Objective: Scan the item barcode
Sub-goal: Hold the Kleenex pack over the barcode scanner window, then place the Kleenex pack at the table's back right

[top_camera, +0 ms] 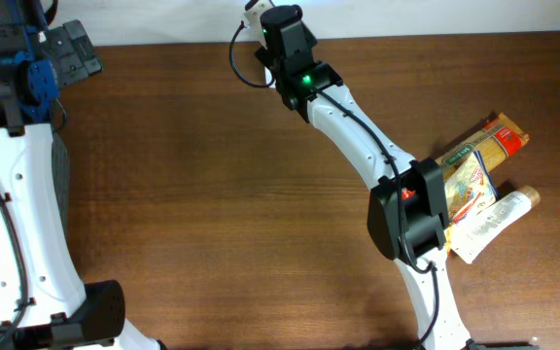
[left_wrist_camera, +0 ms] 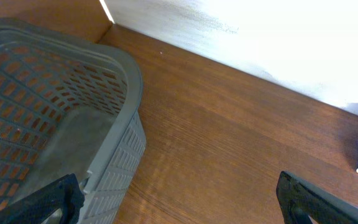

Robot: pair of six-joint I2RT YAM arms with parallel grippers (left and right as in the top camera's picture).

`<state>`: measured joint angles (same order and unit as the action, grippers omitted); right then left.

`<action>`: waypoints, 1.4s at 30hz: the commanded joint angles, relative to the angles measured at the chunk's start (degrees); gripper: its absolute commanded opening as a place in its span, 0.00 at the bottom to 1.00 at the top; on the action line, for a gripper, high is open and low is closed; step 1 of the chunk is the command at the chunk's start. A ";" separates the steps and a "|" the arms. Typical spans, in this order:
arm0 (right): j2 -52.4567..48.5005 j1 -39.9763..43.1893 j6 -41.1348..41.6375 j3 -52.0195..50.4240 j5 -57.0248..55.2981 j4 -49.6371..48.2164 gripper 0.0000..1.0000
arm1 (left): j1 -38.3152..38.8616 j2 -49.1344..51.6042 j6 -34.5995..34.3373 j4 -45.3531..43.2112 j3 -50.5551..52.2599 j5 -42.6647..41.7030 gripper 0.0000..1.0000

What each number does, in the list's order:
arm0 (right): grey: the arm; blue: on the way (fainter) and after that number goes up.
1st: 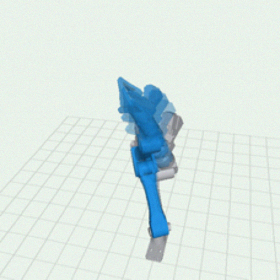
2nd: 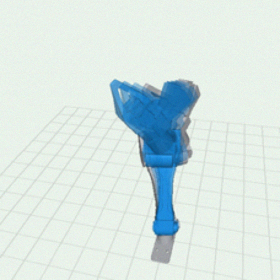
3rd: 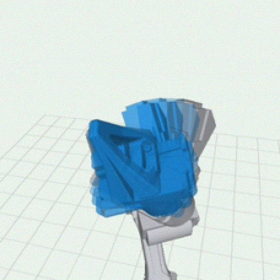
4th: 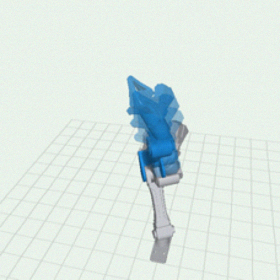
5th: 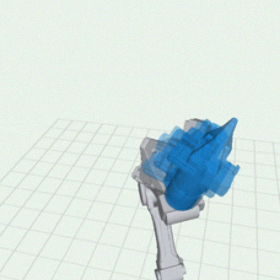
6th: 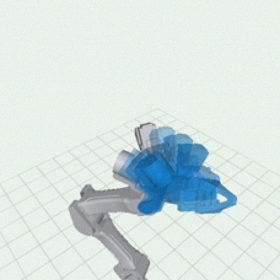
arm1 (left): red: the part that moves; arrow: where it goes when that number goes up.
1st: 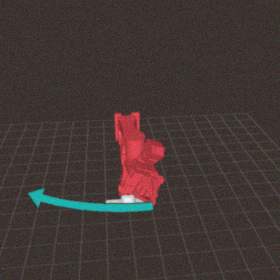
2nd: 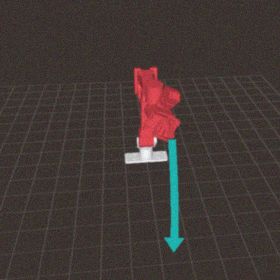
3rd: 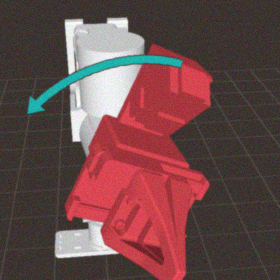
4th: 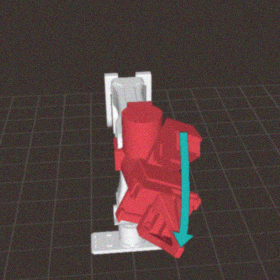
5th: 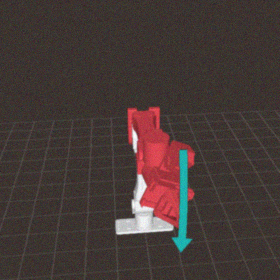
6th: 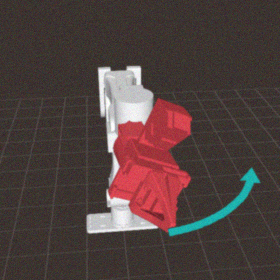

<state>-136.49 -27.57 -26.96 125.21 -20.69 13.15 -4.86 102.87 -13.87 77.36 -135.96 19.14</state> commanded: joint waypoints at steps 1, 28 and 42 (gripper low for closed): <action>-4.44 2.58 0.37 0.42 0.52 -2.21 0.04 | -0.20 0.15 0.68 -0.07 0.00 0.59 0.99; -2.47 -1.40 -4.81 0.72 -3.23 -1.84 0.04 | -0.20 0.15 0.68 -0.07 0.00 0.61 0.99; 41.20 -5.70 39.06 0.72 -9.84 63.01 0.04 | -0.20 0.15 0.68 -0.07 0.00 0.61 0.99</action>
<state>-98.41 -36.88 -6.76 125.78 -28.51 70.39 -4.86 102.87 -13.87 77.38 -135.96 19.14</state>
